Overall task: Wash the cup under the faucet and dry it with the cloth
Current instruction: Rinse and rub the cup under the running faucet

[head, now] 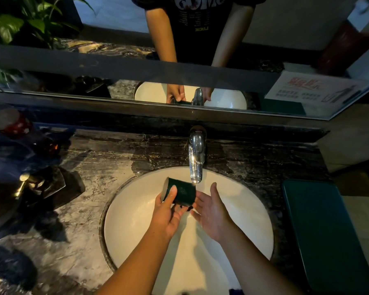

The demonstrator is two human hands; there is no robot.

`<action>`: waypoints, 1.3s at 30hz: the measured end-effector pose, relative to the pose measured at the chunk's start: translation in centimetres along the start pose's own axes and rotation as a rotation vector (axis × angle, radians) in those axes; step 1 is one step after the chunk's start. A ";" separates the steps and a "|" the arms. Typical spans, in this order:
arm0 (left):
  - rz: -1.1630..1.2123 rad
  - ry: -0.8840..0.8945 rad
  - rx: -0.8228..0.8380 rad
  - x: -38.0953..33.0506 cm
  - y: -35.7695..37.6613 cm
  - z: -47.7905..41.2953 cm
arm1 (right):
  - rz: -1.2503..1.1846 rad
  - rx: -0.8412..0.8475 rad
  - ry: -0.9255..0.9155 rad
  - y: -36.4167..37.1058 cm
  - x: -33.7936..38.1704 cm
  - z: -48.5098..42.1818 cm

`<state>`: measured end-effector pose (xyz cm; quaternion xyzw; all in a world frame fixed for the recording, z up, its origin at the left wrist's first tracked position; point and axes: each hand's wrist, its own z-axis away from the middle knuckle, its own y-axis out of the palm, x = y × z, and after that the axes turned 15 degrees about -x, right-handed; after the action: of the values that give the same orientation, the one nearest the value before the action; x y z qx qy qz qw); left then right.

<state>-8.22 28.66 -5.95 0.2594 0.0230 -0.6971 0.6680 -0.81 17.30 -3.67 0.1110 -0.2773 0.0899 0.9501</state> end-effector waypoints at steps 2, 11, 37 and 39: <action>-0.026 0.014 0.009 -0.1 -0.2 0.1 | 0.023 0.003 -0.023 0.1 0.1 0.4; -0.266 0.109 0.035 -1.1 -1.5 2.0 | 0.070 -0.066 -0.110 0.0 -0.3 2.1; -0.806 0.564 0.501 -1.5 -5.0 8.7 | 0.541 0.104 -0.583 -2.9 -2.9 8.2; -0.812 0.553 0.512 -1.4 -5.1 8.8 | 0.540 0.110 -0.590 -3.2 -2.9 8.1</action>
<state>-15.96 27.14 0.66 0.5572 0.1258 -0.7878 0.2304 -6.60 11.81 0.91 0.1060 -0.5522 0.3151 0.7645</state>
